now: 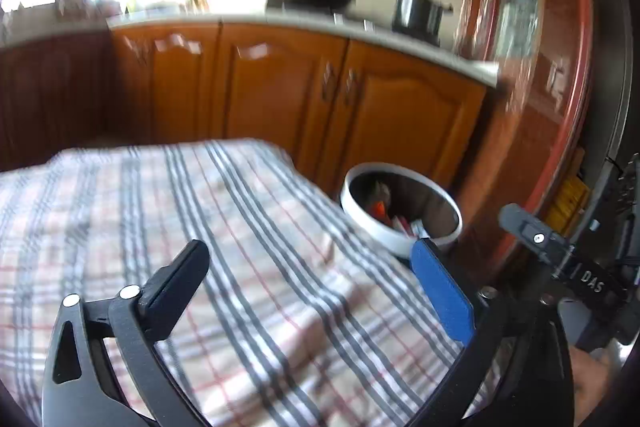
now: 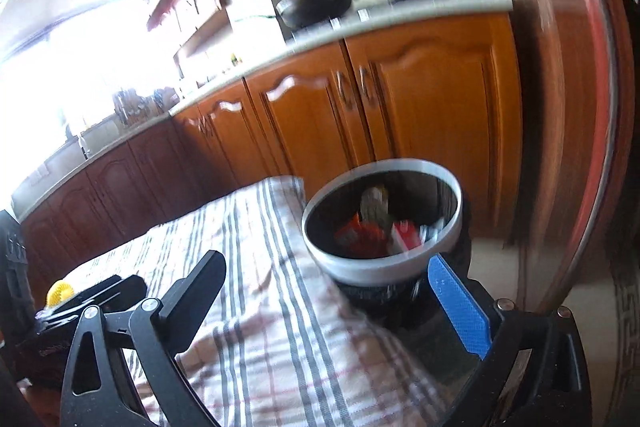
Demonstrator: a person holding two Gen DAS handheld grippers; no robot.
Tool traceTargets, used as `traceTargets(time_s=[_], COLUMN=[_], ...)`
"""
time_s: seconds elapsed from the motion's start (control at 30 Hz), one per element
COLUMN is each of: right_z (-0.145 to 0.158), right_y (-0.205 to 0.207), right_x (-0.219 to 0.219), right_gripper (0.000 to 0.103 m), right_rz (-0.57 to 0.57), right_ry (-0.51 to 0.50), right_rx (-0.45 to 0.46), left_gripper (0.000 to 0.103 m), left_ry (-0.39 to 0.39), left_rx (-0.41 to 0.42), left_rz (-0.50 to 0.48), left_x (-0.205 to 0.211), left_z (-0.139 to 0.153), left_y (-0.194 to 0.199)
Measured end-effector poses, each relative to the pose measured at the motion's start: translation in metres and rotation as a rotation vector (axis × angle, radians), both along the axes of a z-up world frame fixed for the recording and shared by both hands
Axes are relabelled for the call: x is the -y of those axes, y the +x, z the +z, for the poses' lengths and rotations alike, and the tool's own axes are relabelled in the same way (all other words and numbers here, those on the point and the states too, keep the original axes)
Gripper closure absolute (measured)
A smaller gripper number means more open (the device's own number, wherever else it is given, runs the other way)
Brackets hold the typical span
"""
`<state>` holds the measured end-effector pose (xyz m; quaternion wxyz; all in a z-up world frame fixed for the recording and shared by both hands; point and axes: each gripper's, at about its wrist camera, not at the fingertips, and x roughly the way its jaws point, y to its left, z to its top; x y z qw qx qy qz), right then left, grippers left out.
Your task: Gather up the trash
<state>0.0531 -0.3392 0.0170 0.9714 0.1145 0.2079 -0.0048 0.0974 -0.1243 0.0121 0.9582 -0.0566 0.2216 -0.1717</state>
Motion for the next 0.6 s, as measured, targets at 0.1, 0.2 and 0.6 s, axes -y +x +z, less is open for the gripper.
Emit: traceTargets(time_s=[0.1,0.2,0.6], right_z=[0.009,0.007,-0.012], right_y=[-0.016,-0.020,-0.023], right_x=[-0.008,-0.011,-0.024], right_gripper=[0.000,0.000,0.000], right_rz=[-0.041,-0.060,-0.045], right_ry=[-0.064,-0.071,-0.133], right_rx=[0.096,0.117,0.086], left_gripper=[0.000,0.000,0.000], left_ry=[0.052,0.102,0.179], left_rx=[0.081,0.103,0.085], left_rz=[0.042,0.063,0.122], left_x=[-0.001,0.000,-0.002], left_z=[0.002,-0.002,-0.017], left_y=[-0.013,-0.020,-0.024])
